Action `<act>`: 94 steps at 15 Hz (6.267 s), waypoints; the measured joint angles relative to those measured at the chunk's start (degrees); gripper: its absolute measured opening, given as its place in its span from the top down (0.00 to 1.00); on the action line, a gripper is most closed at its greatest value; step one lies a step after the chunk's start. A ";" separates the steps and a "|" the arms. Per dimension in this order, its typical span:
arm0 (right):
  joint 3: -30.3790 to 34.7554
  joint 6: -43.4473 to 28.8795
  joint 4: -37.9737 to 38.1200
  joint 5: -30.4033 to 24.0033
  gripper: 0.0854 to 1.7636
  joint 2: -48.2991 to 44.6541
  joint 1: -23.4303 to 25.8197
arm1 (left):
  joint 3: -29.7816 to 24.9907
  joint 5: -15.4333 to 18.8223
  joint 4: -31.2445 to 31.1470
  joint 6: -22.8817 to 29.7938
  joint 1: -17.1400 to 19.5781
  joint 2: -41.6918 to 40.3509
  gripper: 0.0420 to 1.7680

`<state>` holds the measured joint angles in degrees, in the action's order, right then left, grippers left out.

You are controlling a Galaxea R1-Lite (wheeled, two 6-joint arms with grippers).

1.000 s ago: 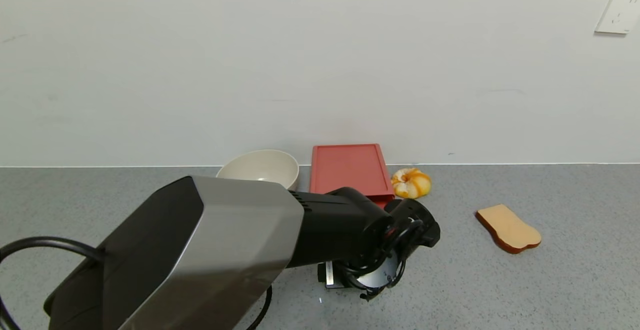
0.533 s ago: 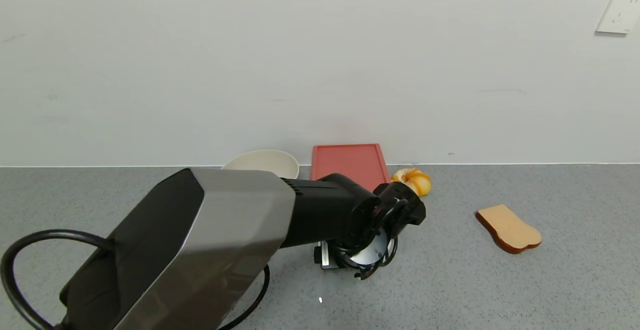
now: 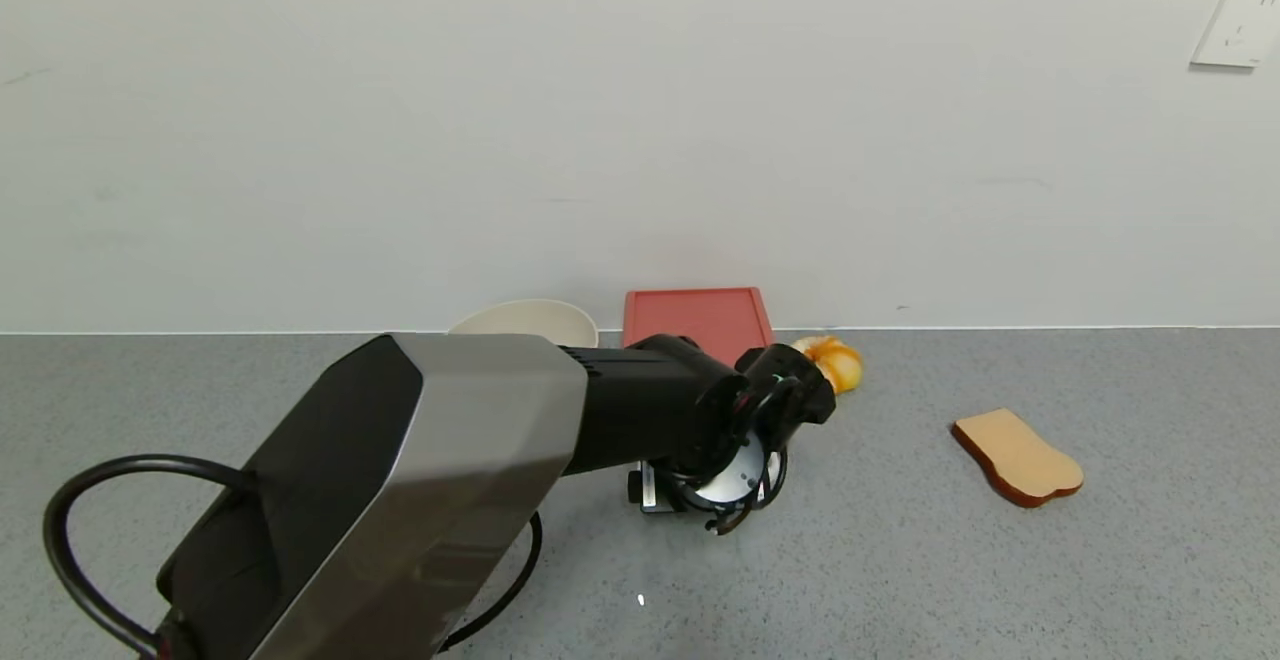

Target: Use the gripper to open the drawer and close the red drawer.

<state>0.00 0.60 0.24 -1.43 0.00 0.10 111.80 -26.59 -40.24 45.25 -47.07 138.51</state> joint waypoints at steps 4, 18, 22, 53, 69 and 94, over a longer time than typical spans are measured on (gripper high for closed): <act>0.00 0.00 0.02 -0.02 0.03 0.00 0.00 | 0.38 0.10 2.18 -2.40 0.95 0.49 0.03; 0.00 0.00 0.02 -0.02 0.03 0.00 0.00 | 1.13 0.11 6.53 -7.24 3.55 1.76 0.03; 0.00 0.00 0.00 -0.02 0.03 0.00 0.00 | 1.05 -0.04 6.67 -7.33 3.57 1.71 0.03; 0.00 -0.02 0.02 0.00 0.03 0.00 0.00 | -48.80 16.99 30.60 -38.17 18.76 -70.02 0.03; 0.00 -0.02 0.00 -0.02 0.03 0.00 -0.02 | -69.96 11.30 32.74 -45.25 40.40 -101.13 0.03; 0.00 0.00 0.00 -0.02 0.03 0.00 0.00 | -109.17 27.05 43.68 -53.98 47.07 -138.53 0.03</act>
<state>0.00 0.60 0.24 -1.45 0.00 0.10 2.63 0.46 3.44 -8.73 0.00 -0.02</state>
